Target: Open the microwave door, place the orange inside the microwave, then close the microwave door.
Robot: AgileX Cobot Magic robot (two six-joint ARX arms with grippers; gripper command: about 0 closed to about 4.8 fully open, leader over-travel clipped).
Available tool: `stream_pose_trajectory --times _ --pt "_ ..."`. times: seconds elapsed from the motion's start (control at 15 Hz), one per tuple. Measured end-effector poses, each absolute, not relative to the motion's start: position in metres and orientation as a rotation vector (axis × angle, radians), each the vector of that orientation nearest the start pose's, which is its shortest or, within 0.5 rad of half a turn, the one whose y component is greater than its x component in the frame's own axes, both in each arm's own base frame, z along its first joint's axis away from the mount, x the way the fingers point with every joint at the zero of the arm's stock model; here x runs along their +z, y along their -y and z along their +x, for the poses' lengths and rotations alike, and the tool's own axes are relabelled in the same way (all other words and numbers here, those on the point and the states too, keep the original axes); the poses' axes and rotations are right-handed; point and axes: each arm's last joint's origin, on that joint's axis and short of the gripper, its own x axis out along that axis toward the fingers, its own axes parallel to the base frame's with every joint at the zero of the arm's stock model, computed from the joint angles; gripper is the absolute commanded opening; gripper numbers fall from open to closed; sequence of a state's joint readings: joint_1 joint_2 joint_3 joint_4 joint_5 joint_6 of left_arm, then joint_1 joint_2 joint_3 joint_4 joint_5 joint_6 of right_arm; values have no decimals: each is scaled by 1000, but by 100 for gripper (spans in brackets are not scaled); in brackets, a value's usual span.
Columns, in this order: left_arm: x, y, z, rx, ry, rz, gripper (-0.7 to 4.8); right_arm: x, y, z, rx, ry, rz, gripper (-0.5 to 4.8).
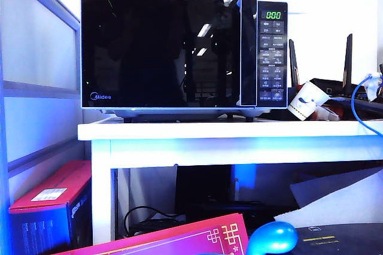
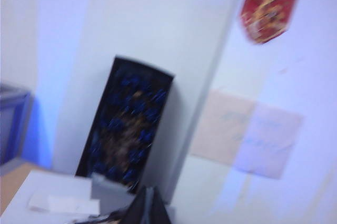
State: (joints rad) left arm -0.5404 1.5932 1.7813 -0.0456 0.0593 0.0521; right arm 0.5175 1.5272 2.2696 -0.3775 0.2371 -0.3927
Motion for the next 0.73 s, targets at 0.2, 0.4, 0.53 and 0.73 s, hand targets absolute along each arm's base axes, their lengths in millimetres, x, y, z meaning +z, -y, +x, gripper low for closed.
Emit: stream_pose_trajectory --times 0.2,0.4,0.53,0.73 --pt "542 125 200 -653 217 6 -6 628 -86 166 181 453 -221 -5" --pt "566 47 67 -680 296 -13 -6 628 -50 103 184 372 -229 -5" --pt "558 8 5 -682 328 -19 -6 620 -31 69 202 307 -226 -5" --pt "519 -44 -76 -678 299 -12 -6 601 -6 24 250 193 -235 -5"
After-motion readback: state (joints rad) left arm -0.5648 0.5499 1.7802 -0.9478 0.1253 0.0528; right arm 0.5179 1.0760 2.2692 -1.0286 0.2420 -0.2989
